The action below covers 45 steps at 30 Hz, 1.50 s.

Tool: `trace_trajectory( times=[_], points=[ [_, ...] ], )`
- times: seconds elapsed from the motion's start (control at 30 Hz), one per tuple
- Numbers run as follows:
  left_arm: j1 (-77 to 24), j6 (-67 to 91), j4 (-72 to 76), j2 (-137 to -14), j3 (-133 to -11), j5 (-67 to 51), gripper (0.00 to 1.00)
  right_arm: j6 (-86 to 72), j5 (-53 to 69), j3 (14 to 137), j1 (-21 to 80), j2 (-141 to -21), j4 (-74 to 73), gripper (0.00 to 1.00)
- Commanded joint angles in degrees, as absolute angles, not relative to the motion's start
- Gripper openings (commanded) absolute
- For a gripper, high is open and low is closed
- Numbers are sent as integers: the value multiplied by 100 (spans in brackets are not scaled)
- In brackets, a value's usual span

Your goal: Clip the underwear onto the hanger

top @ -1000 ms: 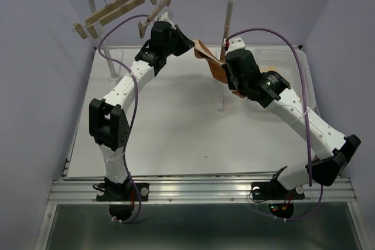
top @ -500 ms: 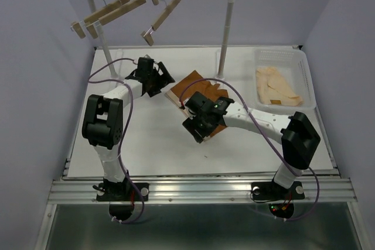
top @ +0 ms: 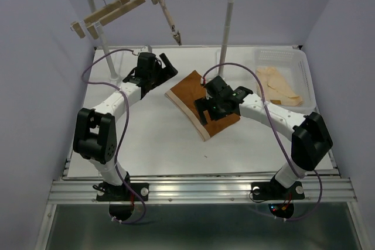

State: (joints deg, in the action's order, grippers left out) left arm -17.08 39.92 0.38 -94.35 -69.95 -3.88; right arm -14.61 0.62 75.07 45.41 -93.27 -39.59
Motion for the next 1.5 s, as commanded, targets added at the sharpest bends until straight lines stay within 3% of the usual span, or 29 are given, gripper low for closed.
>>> trace_trajectory(
  times=[0.0,0.4,0.67,1.13,1.47],
  points=[
    [-2100,3823,35,-9755,-7197,-526,99,-1513,-571,7050,4148,-9333,-3543,100],
    [-2417,4025,325,-10881,-7462,-1002,99,-1283,-835,6153,4210,-9984,-2637,100],
    [-2461,4113,448,-11329,-7480,-1055,99,-1520,-677,5810,5018,-9949,-2716,100],
    [-2522,4043,325,-11408,-7532,-853,99,-1775,1819,6547,5572,-9370,-2821,100],
    [-2522,3736,281,-11145,-7629,-826,99,-2303,343,6601,5415,-8771,-3033,100]
  ],
)
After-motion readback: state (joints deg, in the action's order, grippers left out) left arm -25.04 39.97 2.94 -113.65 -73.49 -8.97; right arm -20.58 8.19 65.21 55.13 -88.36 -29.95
